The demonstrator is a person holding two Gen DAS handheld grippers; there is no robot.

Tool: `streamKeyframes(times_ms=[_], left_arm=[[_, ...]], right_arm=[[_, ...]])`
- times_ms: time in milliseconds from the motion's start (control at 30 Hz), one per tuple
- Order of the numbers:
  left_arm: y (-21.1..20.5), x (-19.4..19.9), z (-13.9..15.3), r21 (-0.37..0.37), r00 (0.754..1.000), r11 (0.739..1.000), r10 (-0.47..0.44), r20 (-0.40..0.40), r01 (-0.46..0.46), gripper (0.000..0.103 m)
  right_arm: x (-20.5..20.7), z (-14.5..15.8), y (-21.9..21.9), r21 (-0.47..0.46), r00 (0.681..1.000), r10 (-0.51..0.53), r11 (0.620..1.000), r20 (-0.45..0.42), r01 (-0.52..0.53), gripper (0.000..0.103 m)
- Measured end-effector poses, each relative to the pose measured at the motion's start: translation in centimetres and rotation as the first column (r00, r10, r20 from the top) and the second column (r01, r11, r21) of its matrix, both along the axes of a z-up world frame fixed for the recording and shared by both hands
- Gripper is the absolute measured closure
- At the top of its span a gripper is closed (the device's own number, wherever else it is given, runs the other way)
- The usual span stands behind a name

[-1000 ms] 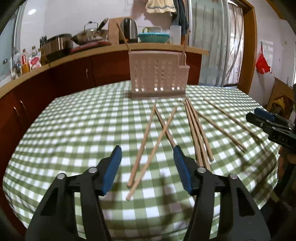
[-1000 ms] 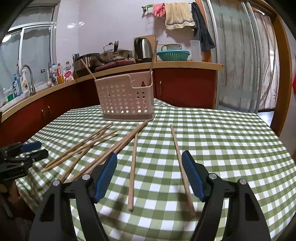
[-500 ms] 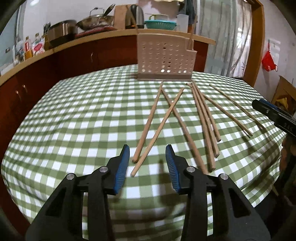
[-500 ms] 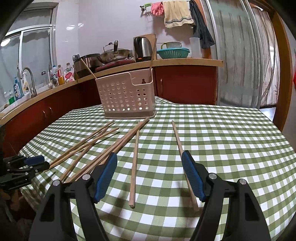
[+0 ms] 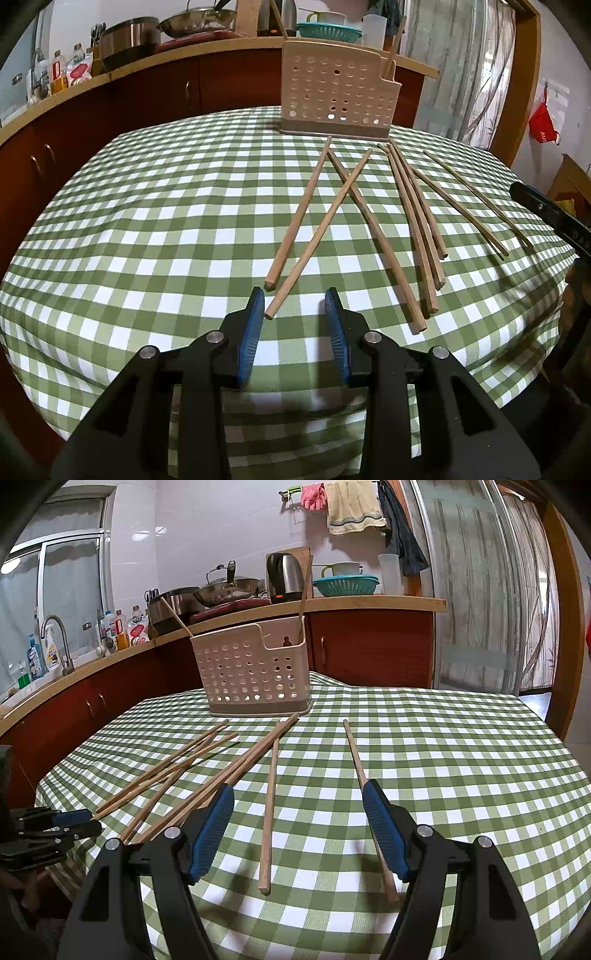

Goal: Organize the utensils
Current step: 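Move both open tools back down to the chopsticks on the table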

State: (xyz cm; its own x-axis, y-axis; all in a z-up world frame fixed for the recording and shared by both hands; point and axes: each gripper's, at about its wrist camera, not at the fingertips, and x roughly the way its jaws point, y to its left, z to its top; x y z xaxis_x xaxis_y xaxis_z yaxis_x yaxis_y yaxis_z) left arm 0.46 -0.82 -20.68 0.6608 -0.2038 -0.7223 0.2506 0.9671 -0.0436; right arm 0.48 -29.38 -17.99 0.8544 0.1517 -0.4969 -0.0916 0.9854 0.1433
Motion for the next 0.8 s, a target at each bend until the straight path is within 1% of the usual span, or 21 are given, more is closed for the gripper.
streamKeyframes(times_ms=[167, 233, 300, 367, 467, 700, 800], left_arm=[[-1.5, 0.0, 0.0, 0.012, 0.999, 0.999, -0.05, 0.012, 0.05, 0.071], [-1.8, 0.1, -0.1, 0.019, 0.998, 0.998, -0.058, 0.019, 0.058, 0.071], [-1.9, 0.6, -0.1, 0.011, 0.998, 0.998, -0.058, 0.026, 0.058, 0.072], [-2.0, 0.9, -0.2, 0.012, 0.998, 0.998, -0.057, 0.034, 0.056, 0.078], [-2.3, 1.2, -0.3, 0.01, 0.997, 0.998, -0.062, 0.049, 0.061, 0.083], [-2.5, 1.6, -0.5, 0.012, 0.995, 0.998, -0.068, 0.073, 0.067, 0.085], [-2.6, 1.9, -0.5, 0.017, 0.994, 0.998, -0.067, 0.083, 0.066, 0.089]], right_arm=[[0.0, 0.1, -0.1, 0.0, 1.0, 0.002, 1.0, -0.001, -0.002, 0.033], [0.0, 0.1, -0.1, 0.002, 1.0, 0.001, 1.0, 0.0, -0.001, 0.033], [0.0, 0.1, -0.2, 0.006, 1.0, -0.001, 1.0, -0.001, 0.001, 0.033], [0.1, 0.0, -0.2, 0.006, 1.0, -0.001, 1.0, -0.002, 0.001, 0.033], [0.1, -0.1, -0.3, 0.007, 1.0, -0.002, 1.0, -0.003, 0.002, 0.033], [0.3, -0.5, -0.6, 0.015, 1.0, -0.004, 1.0, -0.009, 0.004, 0.033], [0.4, -0.6, -0.6, 0.016, 1.0, -0.004, 1.0, -0.013, 0.004, 0.033]])
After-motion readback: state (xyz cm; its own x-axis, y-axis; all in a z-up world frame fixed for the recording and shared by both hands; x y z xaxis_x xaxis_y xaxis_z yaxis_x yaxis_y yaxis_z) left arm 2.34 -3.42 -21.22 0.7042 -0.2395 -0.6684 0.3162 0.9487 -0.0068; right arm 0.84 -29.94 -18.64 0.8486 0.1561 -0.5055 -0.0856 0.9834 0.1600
